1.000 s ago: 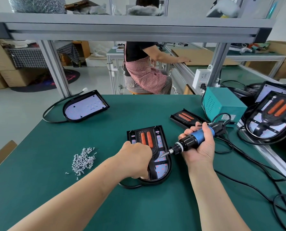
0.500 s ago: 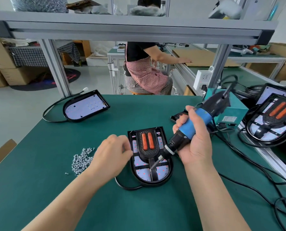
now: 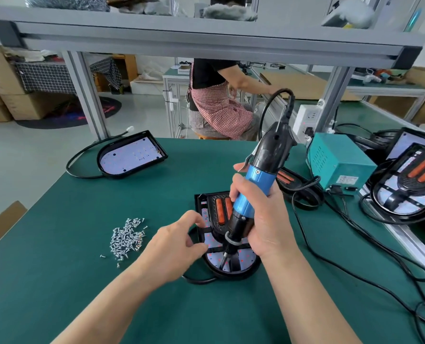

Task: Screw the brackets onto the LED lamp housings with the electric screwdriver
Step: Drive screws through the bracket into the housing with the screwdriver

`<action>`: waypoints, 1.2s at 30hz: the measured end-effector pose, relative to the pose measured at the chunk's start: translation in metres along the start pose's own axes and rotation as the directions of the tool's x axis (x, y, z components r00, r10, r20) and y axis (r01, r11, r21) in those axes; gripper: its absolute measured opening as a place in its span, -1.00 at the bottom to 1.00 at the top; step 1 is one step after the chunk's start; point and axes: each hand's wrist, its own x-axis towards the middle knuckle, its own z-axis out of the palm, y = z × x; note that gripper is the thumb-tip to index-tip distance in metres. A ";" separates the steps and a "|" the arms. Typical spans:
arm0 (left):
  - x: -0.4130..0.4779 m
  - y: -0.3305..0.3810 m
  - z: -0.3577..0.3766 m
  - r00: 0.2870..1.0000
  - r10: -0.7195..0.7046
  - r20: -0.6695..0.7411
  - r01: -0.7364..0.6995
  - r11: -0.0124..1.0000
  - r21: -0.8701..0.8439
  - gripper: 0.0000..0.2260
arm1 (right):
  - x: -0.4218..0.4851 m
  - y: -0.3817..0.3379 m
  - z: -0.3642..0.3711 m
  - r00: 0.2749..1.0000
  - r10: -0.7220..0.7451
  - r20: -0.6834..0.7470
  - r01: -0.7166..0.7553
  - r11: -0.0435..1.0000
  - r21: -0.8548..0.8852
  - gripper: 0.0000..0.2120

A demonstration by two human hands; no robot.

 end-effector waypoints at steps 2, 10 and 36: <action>0.000 0.001 0.000 1.000 -0.001 0.000 0.001 1.000 -0.006 -0.75 | -0.001 -0.001 -0.001 1.000 -0.010 -0.004 0.010 1.000 0.014 -0.77; -0.004 0.006 -0.003 0.994 0.018 -0.108 -0.014 0.999 0.037 -0.77 | 0.003 -0.008 -0.005 0.994 -0.089 -0.069 0.092 0.995 0.040 -0.80; -0.013 0.027 0.004 0.986 -0.037 0.161 0.157 0.506 -0.848 -0.94 | 0.012 -0.028 -0.030 0.882 0.029 -0.470 0.197 0.884 0.423 -0.68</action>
